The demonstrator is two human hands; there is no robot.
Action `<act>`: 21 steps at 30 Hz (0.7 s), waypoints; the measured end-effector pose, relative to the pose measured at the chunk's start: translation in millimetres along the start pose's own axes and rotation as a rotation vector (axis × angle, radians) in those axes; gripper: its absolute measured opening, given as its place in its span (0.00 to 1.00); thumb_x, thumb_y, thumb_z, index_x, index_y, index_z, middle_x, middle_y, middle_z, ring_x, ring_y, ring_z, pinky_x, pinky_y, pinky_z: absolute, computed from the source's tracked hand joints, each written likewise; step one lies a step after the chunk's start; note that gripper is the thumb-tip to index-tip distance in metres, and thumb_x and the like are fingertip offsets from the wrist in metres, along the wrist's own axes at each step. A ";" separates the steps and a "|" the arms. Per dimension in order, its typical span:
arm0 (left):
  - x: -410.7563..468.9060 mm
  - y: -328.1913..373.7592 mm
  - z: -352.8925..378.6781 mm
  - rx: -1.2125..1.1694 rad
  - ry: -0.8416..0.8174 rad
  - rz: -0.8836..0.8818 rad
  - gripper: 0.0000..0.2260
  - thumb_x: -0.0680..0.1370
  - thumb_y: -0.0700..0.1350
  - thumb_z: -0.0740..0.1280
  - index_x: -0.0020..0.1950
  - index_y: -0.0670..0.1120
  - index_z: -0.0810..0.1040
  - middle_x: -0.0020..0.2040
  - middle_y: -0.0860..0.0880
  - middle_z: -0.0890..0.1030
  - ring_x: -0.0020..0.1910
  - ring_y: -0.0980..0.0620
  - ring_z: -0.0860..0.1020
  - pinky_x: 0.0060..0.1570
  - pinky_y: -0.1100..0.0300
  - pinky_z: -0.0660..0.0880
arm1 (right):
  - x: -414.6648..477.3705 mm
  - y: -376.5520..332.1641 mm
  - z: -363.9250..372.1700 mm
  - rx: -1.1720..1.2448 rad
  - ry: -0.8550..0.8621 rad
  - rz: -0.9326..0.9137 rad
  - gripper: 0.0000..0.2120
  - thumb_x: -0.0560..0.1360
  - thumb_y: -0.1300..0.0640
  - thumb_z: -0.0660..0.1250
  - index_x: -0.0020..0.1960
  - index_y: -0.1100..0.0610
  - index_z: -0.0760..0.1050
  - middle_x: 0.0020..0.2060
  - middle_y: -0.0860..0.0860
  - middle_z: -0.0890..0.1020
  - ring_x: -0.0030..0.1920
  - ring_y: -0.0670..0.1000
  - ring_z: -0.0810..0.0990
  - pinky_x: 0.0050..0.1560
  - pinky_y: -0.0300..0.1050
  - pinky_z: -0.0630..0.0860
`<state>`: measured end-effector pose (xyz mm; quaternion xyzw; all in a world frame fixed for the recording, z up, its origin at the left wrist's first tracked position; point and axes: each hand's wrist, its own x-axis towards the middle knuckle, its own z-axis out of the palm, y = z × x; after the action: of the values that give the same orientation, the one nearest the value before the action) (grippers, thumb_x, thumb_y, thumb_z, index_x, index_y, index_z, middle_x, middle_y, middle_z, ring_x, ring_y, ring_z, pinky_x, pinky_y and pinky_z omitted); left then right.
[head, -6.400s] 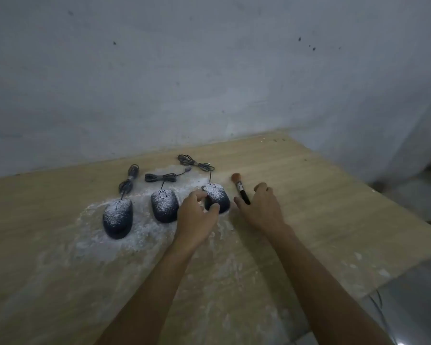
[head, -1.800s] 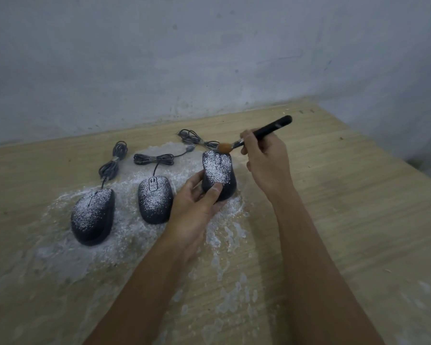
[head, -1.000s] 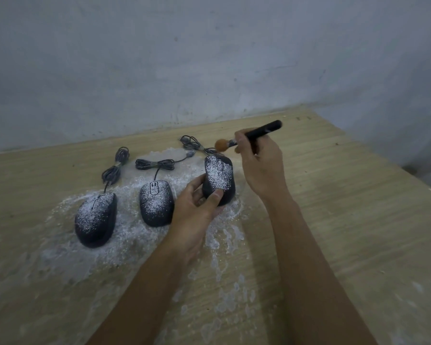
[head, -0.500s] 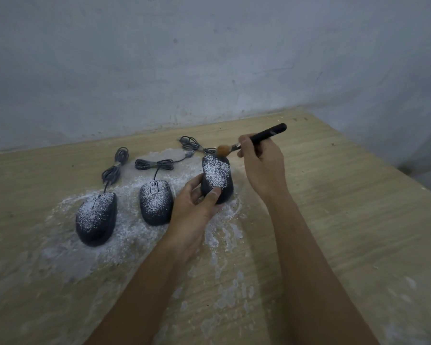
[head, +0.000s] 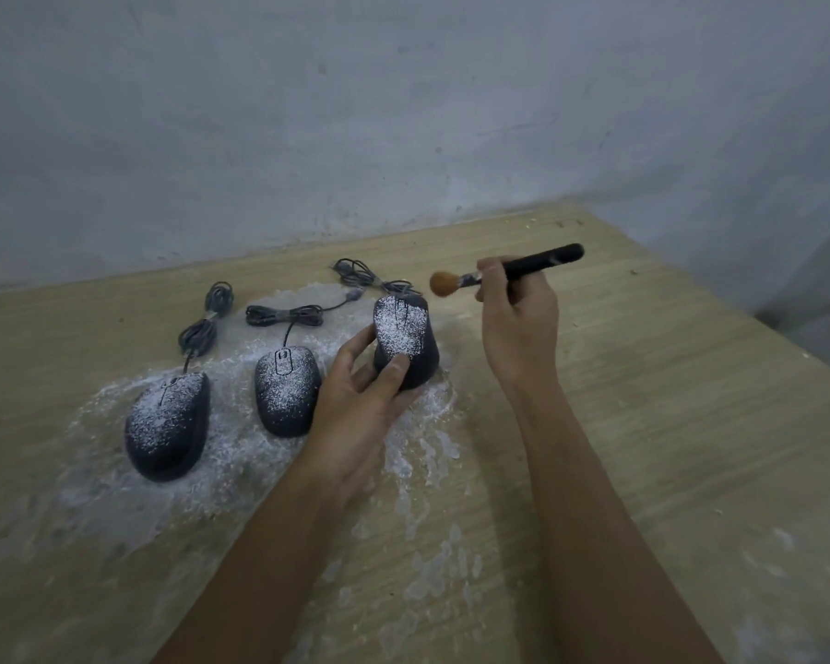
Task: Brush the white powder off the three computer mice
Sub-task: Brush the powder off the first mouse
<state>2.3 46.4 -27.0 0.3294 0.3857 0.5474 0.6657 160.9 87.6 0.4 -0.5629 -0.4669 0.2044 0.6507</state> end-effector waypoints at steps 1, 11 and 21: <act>0.3 -0.4 -0.4 0.005 -0.004 0.000 0.22 0.81 0.34 0.65 0.73 0.48 0.70 0.62 0.43 0.83 0.58 0.45 0.84 0.54 0.54 0.82 | 0.5 1.7 -0.6 -0.004 -0.038 -0.002 0.07 0.82 0.53 0.65 0.48 0.51 0.79 0.34 0.44 0.81 0.32 0.38 0.78 0.33 0.30 0.70; 2.8 -1.9 -2.0 0.012 0.004 -0.005 0.22 0.81 0.35 0.65 0.73 0.47 0.70 0.63 0.41 0.82 0.58 0.45 0.84 0.53 0.55 0.82 | 2.5 7.8 -3.7 0.009 -0.111 0.058 0.07 0.80 0.54 0.67 0.47 0.55 0.82 0.31 0.44 0.80 0.29 0.39 0.74 0.31 0.34 0.68; -0.4 -2.4 0.8 0.084 0.018 0.026 0.22 0.80 0.35 0.67 0.73 0.48 0.71 0.61 0.45 0.84 0.58 0.46 0.84 0.60 0.49 0.80 | -1.2 -1.7 2.2 -0.010 -0.066 -0.053 0.09 0.80 0.55 0.66 0.42 0.46 0.77 0.30 0.45 0.80 0.30 0.43 0.75 0.31 0.36 0.70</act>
<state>4.1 45.6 -28.6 0.3572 0.4099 0.5423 0.6406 158.1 87.4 1.4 -0.5465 -0.5041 0.2032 0.6371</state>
